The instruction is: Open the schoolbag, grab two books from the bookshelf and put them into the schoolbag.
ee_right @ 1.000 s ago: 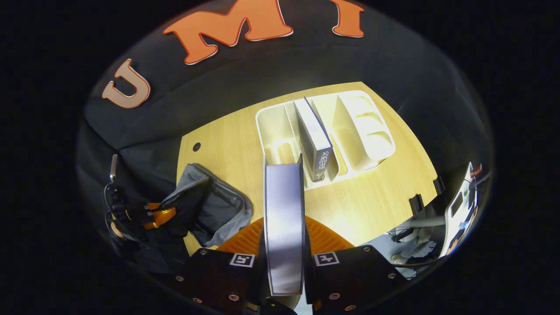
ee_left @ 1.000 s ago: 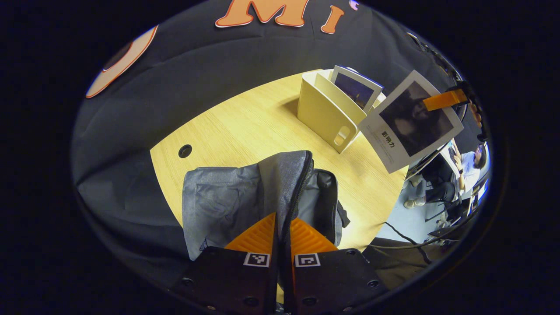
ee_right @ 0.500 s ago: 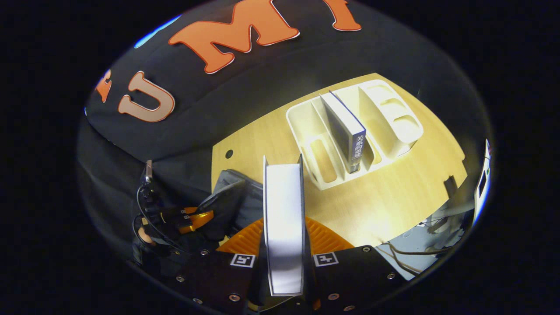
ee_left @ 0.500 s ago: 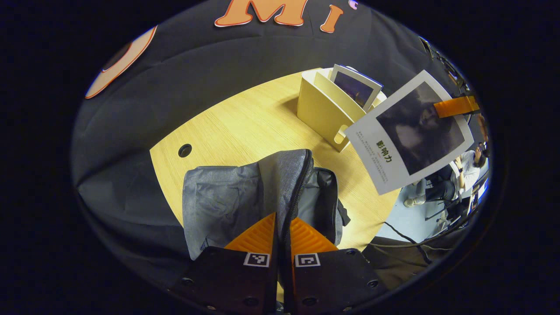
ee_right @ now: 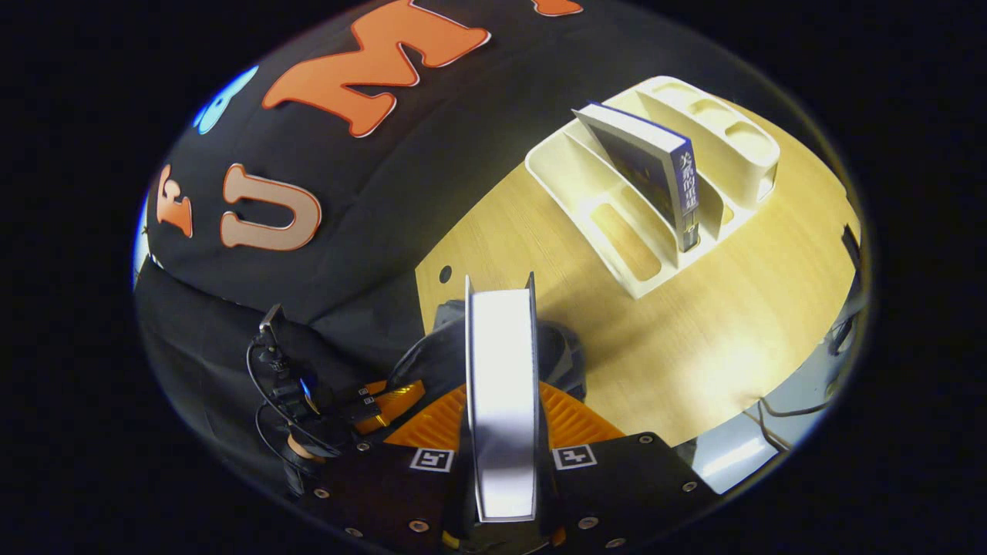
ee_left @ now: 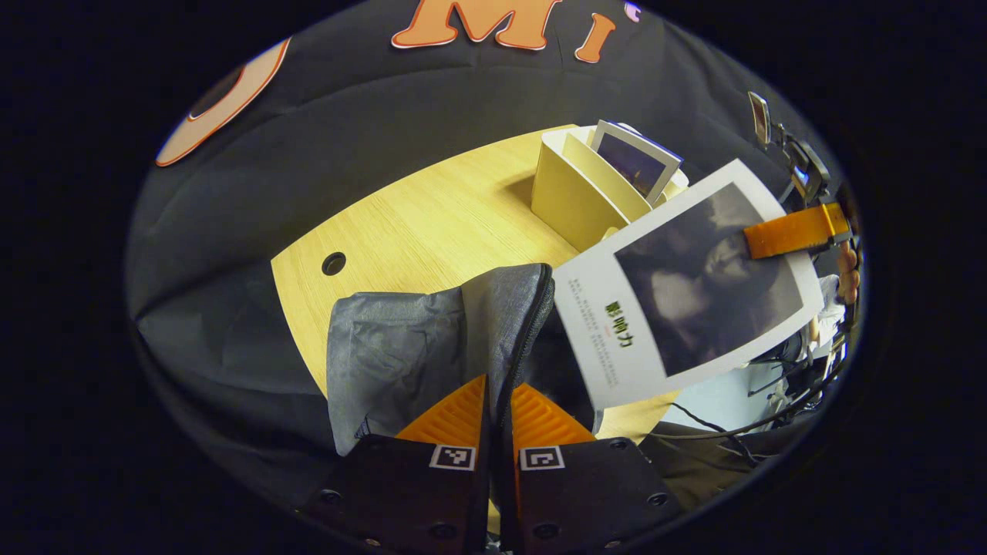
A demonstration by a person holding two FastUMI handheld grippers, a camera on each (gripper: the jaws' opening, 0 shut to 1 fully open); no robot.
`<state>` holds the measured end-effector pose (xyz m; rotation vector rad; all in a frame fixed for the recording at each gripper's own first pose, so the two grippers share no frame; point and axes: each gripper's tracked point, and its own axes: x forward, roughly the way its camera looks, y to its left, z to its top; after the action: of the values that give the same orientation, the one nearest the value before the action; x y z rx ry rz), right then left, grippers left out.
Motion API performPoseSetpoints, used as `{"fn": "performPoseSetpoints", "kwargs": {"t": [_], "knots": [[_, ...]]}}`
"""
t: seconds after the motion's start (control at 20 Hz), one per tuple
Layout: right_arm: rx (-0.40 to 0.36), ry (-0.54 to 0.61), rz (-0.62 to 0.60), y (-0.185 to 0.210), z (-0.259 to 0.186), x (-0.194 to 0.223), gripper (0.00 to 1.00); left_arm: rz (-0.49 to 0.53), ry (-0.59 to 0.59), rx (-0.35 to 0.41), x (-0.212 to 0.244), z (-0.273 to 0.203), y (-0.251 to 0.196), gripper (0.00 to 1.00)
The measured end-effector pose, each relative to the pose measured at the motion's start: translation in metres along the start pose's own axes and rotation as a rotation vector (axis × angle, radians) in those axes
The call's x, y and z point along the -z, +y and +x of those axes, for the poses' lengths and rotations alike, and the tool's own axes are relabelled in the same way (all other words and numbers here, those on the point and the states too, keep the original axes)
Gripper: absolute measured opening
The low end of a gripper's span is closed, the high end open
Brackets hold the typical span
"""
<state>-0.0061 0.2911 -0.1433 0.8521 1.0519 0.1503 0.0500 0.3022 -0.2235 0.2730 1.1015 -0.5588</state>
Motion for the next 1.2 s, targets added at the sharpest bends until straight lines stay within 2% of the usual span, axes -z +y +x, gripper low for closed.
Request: {"fn": "performPoseSetpoints", "kwargs": {"t": [0.3,0.55,0.95,1.2], "knots": [[-0.080,0.011,0.157,0.002,0.056,0.024,0.31,-0.023,-0.014,-0.005,-0.002,-0.001,-0.006,0.07],[-0.132,0.006,0.238,0.009,0.098,0.043,0.31,-0.049,-0.029,-0.008,-0.002,-0.002,-0.009,0.07],[-0.187,-0.023,0.303,0.014,0.164,0.067,0.31,-0.088,-0.076,0.003,-0.003,-0.005,-0.022,0.07],[-0.252,-0.038,0.297,0.029,0.195,0.073,0.31,-0.068,-0.097,0.021,-0.008,-0.010,-0.038,0.07]]}}
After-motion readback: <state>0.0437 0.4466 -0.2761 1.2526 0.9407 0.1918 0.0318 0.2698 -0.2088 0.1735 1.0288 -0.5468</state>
